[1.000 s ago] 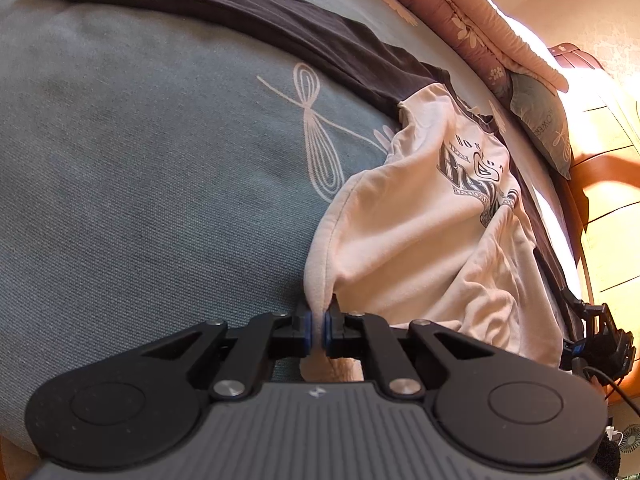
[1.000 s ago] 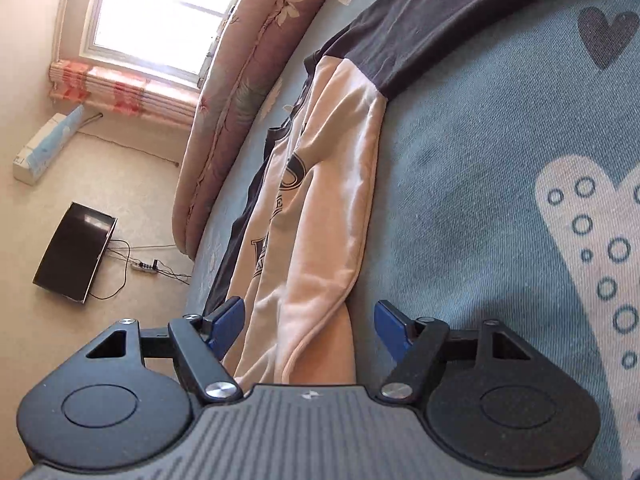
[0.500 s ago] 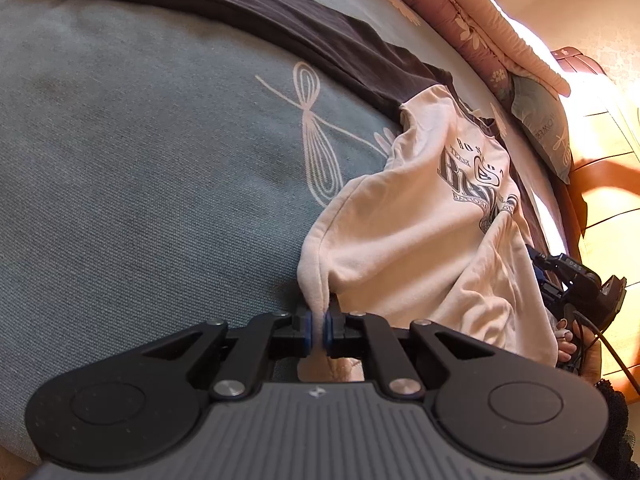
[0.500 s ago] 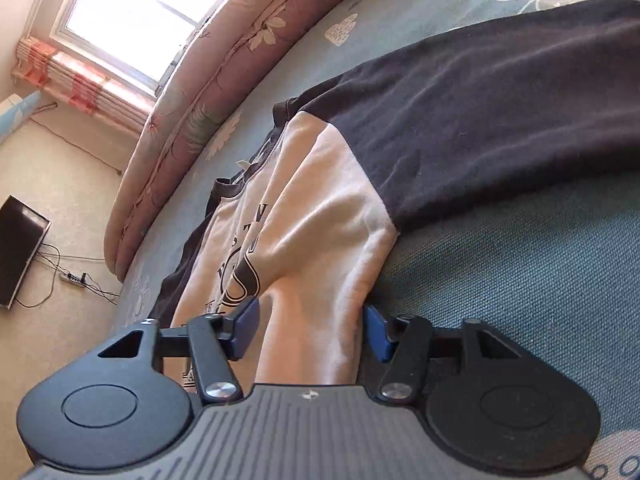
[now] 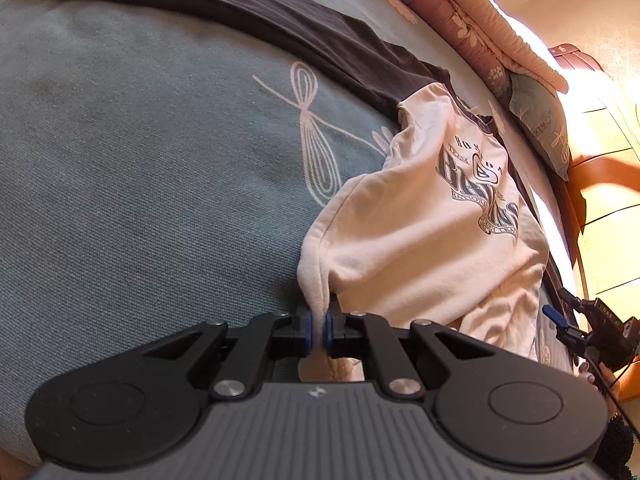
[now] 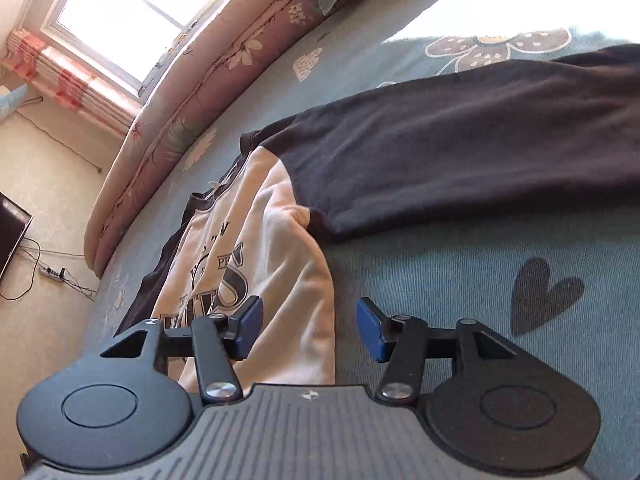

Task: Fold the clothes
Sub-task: 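Move the right gripper over the dark sleeve while the left gripper holds the hem, then open the left gripper to release the sweatshirt hem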

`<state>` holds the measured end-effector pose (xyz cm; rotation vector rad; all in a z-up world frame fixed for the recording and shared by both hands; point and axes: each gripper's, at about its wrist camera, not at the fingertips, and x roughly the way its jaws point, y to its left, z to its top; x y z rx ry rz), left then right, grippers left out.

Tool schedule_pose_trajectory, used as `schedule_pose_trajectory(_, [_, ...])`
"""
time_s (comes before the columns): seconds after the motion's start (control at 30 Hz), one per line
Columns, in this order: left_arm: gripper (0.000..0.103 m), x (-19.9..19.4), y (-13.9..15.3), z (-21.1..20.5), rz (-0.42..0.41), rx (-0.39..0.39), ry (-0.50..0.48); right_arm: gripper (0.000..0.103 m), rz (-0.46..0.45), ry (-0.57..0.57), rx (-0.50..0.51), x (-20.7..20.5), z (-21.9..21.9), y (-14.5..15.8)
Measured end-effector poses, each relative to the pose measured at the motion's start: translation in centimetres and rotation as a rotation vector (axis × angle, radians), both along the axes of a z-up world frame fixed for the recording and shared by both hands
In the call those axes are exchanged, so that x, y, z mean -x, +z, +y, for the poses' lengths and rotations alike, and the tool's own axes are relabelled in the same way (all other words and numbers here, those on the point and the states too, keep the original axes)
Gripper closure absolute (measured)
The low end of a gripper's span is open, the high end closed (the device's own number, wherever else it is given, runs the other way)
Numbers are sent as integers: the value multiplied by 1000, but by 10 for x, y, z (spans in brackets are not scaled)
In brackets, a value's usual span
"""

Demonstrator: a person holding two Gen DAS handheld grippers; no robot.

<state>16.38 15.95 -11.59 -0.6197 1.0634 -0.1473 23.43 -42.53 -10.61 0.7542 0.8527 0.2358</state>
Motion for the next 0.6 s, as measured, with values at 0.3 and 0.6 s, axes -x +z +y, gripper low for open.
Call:
schedule_pose_trajectory(0.3, [96, 0, 0, 0, -5, -3, -7, 42, 136, 147, -190, 122, 41, -26])
schedule_pose_trajectory(0.6, [95, 6, -3, 6, 6, 59, 13, 49, 52, 155, -252, 81, 67, -36])
